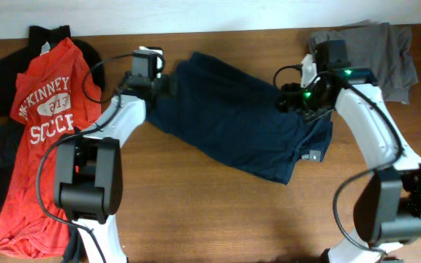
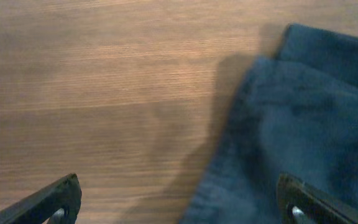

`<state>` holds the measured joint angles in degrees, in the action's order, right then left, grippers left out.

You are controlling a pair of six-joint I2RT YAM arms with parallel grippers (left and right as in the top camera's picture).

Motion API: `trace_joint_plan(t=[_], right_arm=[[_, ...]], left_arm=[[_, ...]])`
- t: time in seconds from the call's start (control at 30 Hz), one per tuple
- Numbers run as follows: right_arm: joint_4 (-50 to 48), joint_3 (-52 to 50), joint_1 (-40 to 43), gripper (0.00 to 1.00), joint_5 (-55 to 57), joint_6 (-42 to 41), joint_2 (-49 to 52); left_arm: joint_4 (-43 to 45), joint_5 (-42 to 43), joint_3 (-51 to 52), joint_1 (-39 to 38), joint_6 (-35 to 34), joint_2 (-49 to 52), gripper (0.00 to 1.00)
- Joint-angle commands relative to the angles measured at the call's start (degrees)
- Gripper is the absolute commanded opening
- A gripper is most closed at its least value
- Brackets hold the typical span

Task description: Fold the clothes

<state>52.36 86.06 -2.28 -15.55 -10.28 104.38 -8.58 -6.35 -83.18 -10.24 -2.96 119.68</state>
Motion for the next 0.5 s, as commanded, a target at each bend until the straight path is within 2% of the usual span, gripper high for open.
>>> trace_joint_plan(t=[0.0, 0.03, 0.1, 0.17, 0.47], right_arm=[[-1.8, 0.0, -1.6, 0.66, -0.3, 0.4, 4.4], [-2.8, 0.0, -1.9, 0.58, -0.1, 0.4, 5.8], [-5.1, 0.0, -2.3, 0.27, 2.2, -1.6, 8.6], [-7.0, 0.0, -2.3, 0.05, 3.5, -2.7, 10.4], [-13.8, 0.0, -2.3, 0.04, 5.7, -2.9, 19.4]], left_arm=[[-3.3, 1.0, -5.0, 3.5, 1.1, -5.8, 0.99], [-4.0, 1.0, -5.5, 4.1, 1.1, -6.7, 0.99], [-4.4, 1.0, -6.0, 5.8, 1.1, -9.2, 0.99], [-4.4, 1.0, -6.0, 6.9, 1.1, -10.4, 0.99], [-6.1, 1.0, -6.0, 9.0, 1.1, -10.5, 0.99]])
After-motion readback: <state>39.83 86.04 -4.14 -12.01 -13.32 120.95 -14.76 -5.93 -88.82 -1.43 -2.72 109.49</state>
